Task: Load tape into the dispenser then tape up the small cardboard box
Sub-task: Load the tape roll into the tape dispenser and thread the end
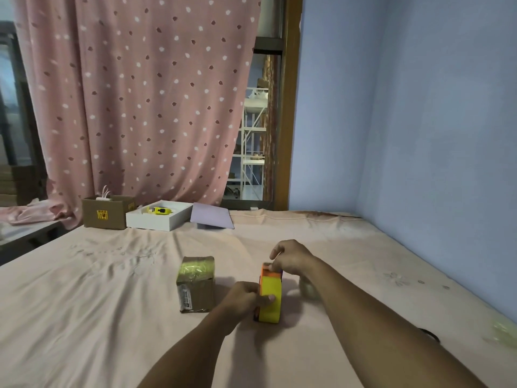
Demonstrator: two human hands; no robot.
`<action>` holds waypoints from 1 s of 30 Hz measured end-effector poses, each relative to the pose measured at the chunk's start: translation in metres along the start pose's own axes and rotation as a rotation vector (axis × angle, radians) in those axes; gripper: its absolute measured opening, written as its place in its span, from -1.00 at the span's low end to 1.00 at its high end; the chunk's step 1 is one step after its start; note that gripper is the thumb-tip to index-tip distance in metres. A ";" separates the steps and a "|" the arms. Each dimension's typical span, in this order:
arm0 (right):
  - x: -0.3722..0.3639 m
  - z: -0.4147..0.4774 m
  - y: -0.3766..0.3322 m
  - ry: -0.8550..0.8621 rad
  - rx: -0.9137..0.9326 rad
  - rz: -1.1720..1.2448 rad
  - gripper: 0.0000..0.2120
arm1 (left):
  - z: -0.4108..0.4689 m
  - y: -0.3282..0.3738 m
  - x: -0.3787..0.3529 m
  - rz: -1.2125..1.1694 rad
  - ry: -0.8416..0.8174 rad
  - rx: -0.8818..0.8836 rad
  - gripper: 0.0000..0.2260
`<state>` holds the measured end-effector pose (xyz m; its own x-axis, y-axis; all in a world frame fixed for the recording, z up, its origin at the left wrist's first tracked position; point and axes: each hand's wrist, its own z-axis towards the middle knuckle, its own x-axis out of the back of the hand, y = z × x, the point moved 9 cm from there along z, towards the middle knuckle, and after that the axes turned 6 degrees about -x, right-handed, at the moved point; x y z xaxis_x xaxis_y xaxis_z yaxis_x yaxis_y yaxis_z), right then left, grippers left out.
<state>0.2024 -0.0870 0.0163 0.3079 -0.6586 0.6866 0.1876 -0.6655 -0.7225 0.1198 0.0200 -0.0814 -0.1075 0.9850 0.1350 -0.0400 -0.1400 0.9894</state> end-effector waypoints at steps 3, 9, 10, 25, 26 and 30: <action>-0.002 0.001 -0.005 -0.029 0.037 -0.071 -0.92 | -0.001 -0.001 -0.001 -0.023 -0.018 0.013 -0.94; -0.007 -0.002 -0.002 -0.192 0.007 -0.150 -0.82 | 0.000 -0.013 -0.002 -0.087 -0.051 0.041 -0.63; -0.008 -0.002 -0.002 -0.205 0.006 -0.155 -0.81 | 0.000 -0.014 -0.002 -0.098 -0.052 0.037 -0.62; -0.006 0.009 -0.010 -0.132 0.155 -0.260 -0.88 | -0.004 -0.010 0.000 -0.110 -0.070 0.037 -0.70; -0.006 0.008 -0.011 -0.127 0.173 -0.280 -0.87 | -0.004 -0.010 -0.001 -0.114 -0.078 0.037 -0.71; -0.005 0.006 -0.015 -0.123 0.217 -0.352 -0.91 | -0.006 -0.015 -0.004 -0.174 -0.139 0.063 -0.69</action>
<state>0.2041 -0.0715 0.0232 0.2962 -0.3493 0.8890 0.4890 -0.7441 -0.4553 0.1148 0.0173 -0.0973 0.0341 0.9988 -0.0359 0.0169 0.0353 0.9992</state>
